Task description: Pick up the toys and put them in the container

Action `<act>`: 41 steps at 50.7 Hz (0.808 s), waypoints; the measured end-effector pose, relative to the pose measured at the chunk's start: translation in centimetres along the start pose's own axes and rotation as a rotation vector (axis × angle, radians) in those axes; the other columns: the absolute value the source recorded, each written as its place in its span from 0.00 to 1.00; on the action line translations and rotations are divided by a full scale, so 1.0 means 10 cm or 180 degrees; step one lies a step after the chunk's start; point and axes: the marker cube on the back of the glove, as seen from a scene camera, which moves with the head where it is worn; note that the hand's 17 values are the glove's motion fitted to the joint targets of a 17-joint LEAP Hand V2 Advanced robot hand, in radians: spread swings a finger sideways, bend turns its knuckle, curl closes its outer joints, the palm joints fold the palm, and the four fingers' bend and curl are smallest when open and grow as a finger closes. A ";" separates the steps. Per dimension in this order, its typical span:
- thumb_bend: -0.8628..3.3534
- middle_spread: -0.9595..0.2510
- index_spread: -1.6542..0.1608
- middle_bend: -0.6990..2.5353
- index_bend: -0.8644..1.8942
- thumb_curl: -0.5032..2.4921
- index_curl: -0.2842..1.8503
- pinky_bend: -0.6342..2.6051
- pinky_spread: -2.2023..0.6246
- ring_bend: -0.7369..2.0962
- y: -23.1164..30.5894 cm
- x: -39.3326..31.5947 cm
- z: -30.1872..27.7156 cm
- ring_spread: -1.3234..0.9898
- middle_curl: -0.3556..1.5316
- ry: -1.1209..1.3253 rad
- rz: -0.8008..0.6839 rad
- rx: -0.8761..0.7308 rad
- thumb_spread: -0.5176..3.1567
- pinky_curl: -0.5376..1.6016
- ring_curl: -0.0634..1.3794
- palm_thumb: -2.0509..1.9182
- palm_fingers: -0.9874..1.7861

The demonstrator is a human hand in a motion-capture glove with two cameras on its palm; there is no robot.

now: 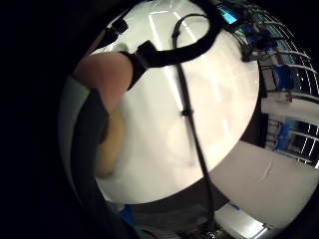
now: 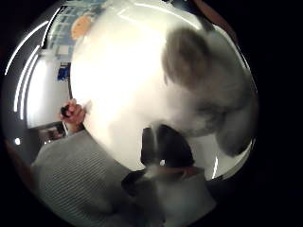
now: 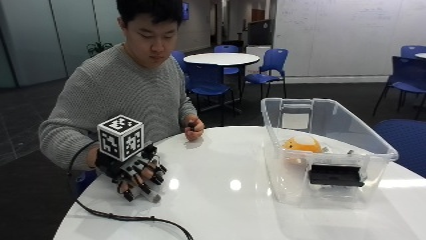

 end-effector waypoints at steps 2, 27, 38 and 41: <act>0.20 0.65 0.70 0.26 0.36 0.29 0.28 0.55 0.79 0.46 0.00 0.00 0.04 0.49 0.34 0.0101 0.0028 0.0074 0.50 0.41 0.29 0.53 0.34; 0.22 0.57 0.68 0.35 0.35 0.30 0.25 0.54 0.66 0.64 -0.13 -0.01 0.13 0.40 0.40 0.0085 -0.0079 0.1170 0.52 0.40 0.36 0.59 0.64; 0.23 0.58 0.71 0.46 0.47 0.37 0.31 0.49 0.64 0.65 -0.27 0.01 -0.11 0.40 0.49 -0.0153 -0.0196 0.1407 0.42 0.41 0.40 0.65 0.79; 0.23 0.59 0.72 0.48 0.50 0.38 0.33 0.49 0.64 0.65 -0.28 0.00 -0.21 0.40 0.50 -0.0205 -0.0209 0.1458 0.40 0.41 0.41 0.66 0.79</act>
